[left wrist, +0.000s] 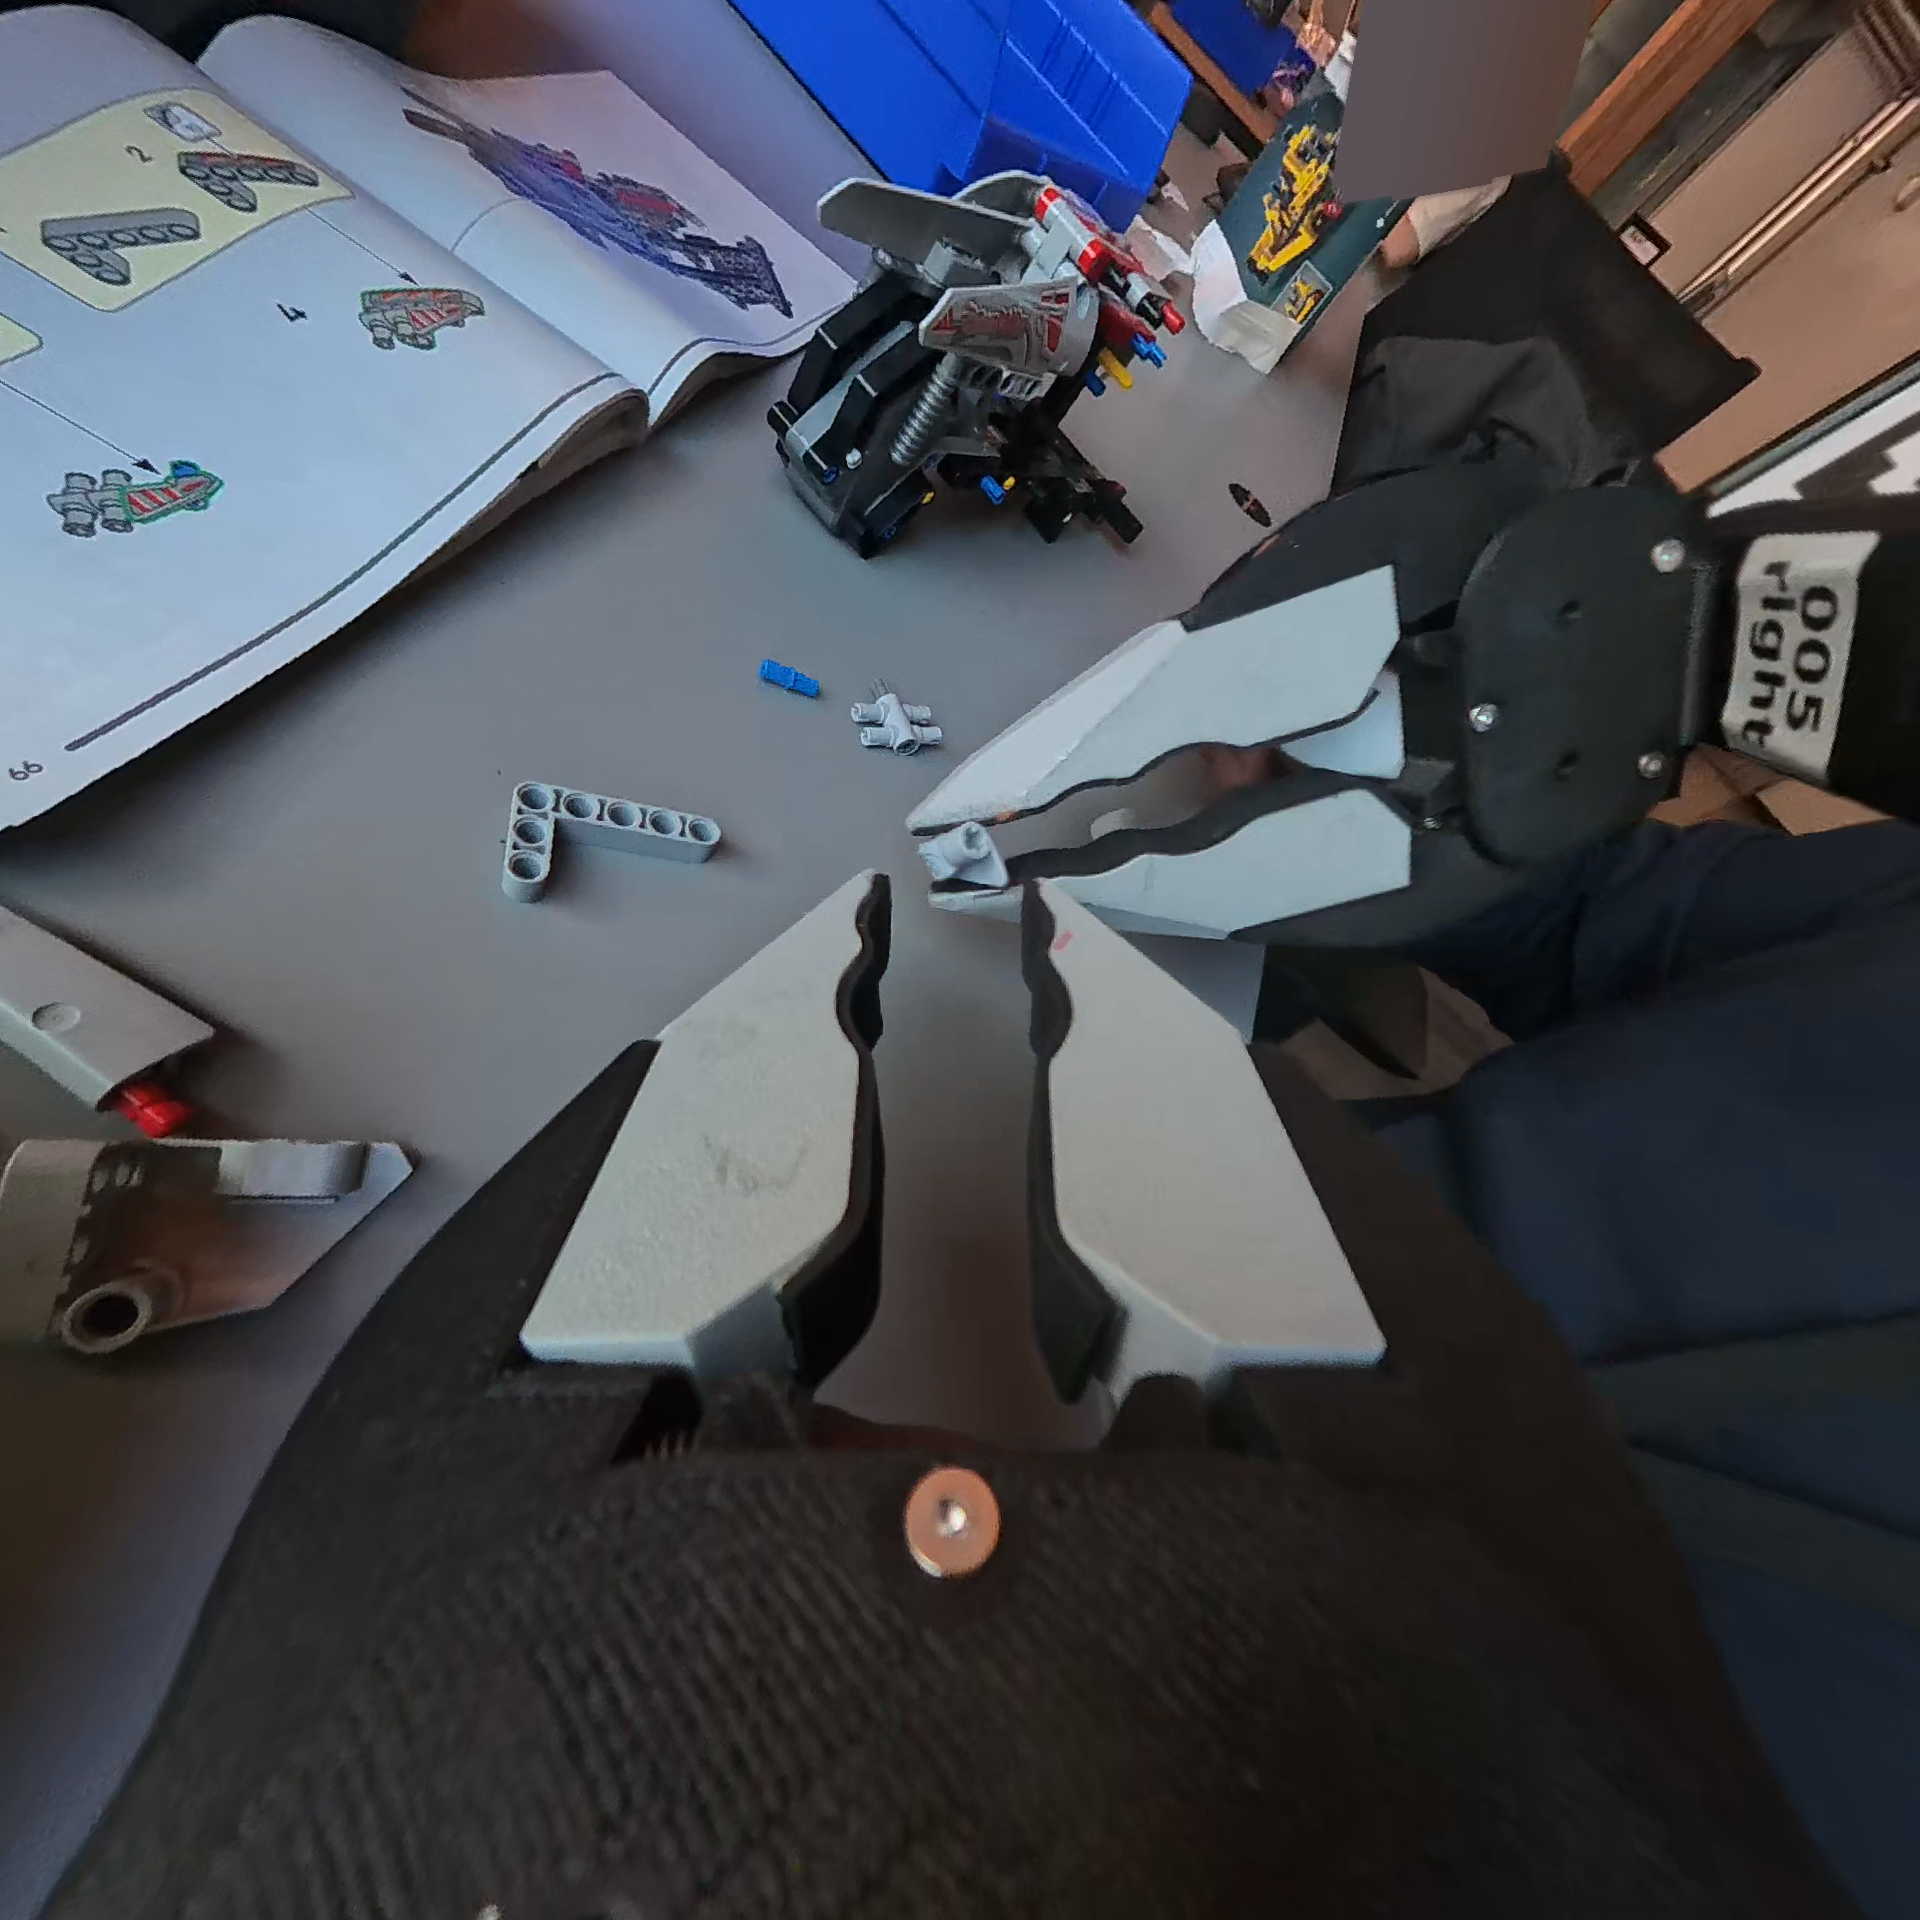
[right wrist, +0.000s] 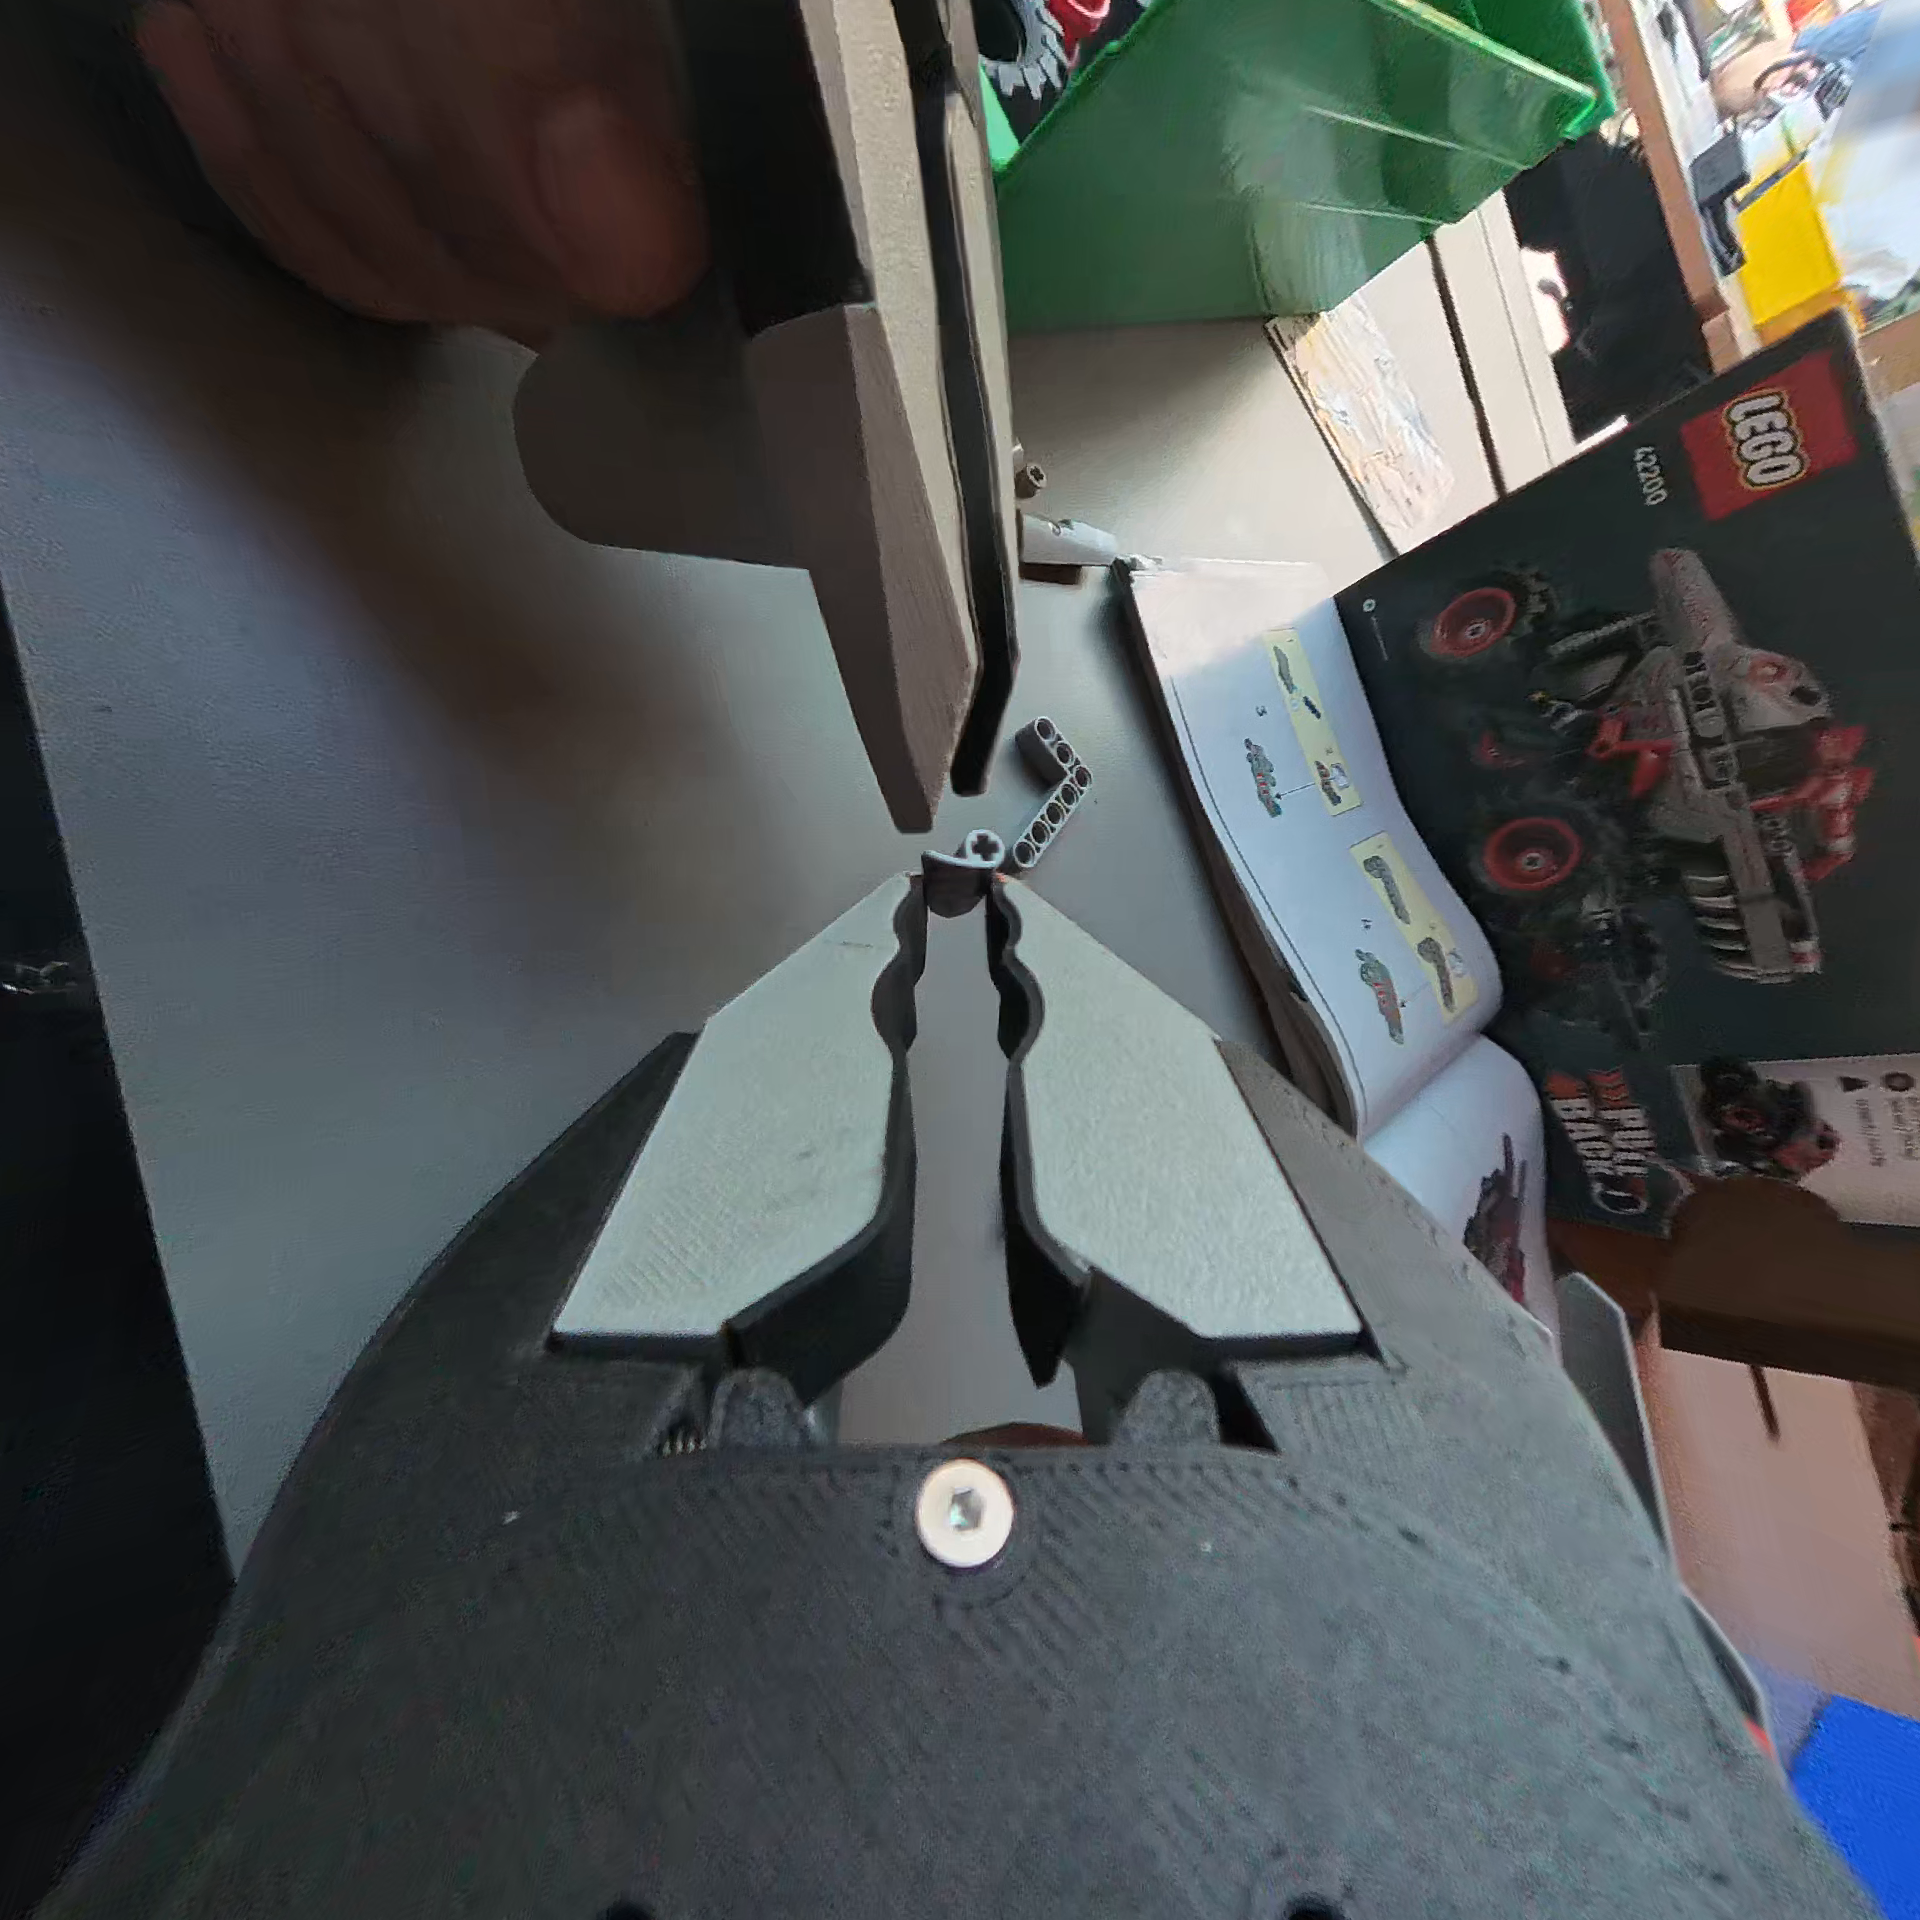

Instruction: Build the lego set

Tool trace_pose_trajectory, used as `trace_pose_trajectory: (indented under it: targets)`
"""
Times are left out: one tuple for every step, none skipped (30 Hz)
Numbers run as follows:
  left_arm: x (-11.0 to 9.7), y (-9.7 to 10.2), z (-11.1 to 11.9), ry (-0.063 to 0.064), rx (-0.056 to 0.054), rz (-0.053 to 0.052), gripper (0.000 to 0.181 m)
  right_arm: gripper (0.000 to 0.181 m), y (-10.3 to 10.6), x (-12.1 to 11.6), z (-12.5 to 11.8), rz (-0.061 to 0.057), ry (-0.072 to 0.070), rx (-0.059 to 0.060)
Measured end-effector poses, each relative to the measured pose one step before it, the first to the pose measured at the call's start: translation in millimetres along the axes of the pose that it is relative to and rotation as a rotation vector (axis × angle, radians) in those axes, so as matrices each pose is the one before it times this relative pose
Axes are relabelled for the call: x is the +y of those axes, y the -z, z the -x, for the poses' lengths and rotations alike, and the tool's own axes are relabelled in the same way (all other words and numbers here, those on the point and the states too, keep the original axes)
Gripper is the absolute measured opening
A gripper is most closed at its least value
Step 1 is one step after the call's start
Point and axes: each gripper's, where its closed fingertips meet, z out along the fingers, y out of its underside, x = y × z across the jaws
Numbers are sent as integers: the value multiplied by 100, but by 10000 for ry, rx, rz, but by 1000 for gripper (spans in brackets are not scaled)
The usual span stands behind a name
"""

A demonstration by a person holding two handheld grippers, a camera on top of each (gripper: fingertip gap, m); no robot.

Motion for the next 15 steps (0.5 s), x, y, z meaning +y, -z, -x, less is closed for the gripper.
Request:
trace_pose_trajectory:
  targets:
    - [19,-135,-183,-37,86,38,22,8,-19,26,-7,53,182,97]
    - [9,-139,-123,-9,60,32,22,8,-19,24,-38,50,172,118]
    - [12,-143,-118,15,78,30,23,8,7,5,-22,32,185,118]
    - [20,-147,-136,32,103,45,23,8,12,-28,17,25,195,100]
    - [43,-151,-42,47,53,65,24,8,37,-47,6,29,195,131]
    - [27,-124,1,42,41,54,25,8,31,-6,-101,64,207,199]
    - [-72,-59,-6,39,59,-9,23,8,-2,69,-129,91,212,220]
    - [-29,-62,21,41,45,14,23,8,-8,1,9,27,165,101]
    - [-25,-50,92,37,-27,4,19,8,16,-115,110,-51,72,6]
    - [-8,-39,151,7,-76,20,16,8,50,-140,90,-68,25,-13]
    - [-11,-31,27,-8,-11,9,15,8,40,-76,89,-17,41,-22]
    - [-29,-12,19,-13,-4,-6,14,8,16,-2,17,37,60,18]
    - [1,-20,44,-3,-24,4,14,8,23,30,-32,60,82,67]
    - [-8,6,46,-13,-34,-5,12,8,10,-26,-52,18,70,74]
    - [-84,35,30,-40,-36,-53,11,8,10,-7,-85,5,12,64]
